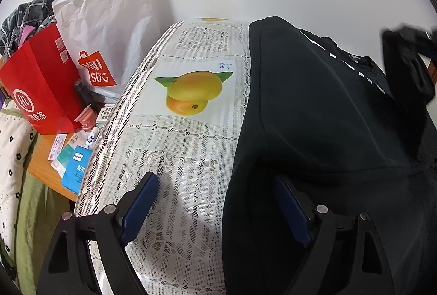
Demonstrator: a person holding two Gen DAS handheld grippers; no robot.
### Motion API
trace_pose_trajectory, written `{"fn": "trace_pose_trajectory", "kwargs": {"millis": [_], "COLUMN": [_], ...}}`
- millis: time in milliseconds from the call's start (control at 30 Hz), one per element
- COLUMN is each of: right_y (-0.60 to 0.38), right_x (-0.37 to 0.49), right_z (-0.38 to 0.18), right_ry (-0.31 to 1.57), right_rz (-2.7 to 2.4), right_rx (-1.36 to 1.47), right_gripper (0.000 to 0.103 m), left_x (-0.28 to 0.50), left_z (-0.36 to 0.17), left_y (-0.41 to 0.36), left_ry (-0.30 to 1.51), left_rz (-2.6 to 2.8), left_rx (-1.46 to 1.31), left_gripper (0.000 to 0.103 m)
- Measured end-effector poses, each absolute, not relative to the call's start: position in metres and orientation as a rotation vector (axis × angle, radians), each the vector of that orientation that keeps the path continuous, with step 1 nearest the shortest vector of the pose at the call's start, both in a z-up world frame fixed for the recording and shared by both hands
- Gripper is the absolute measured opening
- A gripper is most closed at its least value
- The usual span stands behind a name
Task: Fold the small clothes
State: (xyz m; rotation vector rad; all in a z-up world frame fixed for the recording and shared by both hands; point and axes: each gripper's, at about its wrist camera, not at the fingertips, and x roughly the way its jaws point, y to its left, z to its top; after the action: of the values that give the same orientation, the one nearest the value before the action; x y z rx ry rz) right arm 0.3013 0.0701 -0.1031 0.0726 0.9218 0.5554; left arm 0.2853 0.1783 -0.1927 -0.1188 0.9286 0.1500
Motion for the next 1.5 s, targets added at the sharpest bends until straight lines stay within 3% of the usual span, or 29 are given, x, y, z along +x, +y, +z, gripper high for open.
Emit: {"fn": "trace_pose_trajectory", "kwargs": {"millis": [333,467,567,667,933,1067,1333,1500], "right_y": [0.116,0.119,0.113,0.080,-0.039,-0.099,-0.132,-0.139], "right_x": [0.318,0.319,0.315,0.312,0.301,0.284,0.261,0.268], "right_z": [-0.125,-0.148,-0.157,-0.145,-0.132,-0.144,-0.187,-0.201], "right_ry": [0.943,1.013,1.041,0.970,0.889,0.930,1.000,1.016], "right_rz": [0.621,0.666,0.710,0.672,0.304,0.243,0.229,0.239], "right_rx": [0.102,0.093,0.032,0.018,-0.223,-0.177,-0.161,-0.121], "right_gripper": [0.011,0.019,0.031,0.041,0.041,0.041,0.039,0.032], "left_x": [0.286,0.286,0.286,0.285,0.276,0.275,0.290,0.301], "left_z": [-0.193,-0.193,-0.192,-0.191,-0.175,-0.162,-0.147,-0.153], "left_y": [0.177,0.176,0.176,0.178,0.166,0.135,0.094,0.089], "left_ry": [0.929,0.929,0.926,0.917,0.832,0.770,0.803,0.843], "left_rz": [0.151,0.151,0.149,0.139,0.082,0.024,-0.005,-0.020], "left_rx": [-0.113,-0.114,-0.122,-0.161,-0.154,-0.066,0.090,0.086], "left_gripper": [0.086,0.086,0.086,0.086,0.085,0.085,0.085,0.077]}}
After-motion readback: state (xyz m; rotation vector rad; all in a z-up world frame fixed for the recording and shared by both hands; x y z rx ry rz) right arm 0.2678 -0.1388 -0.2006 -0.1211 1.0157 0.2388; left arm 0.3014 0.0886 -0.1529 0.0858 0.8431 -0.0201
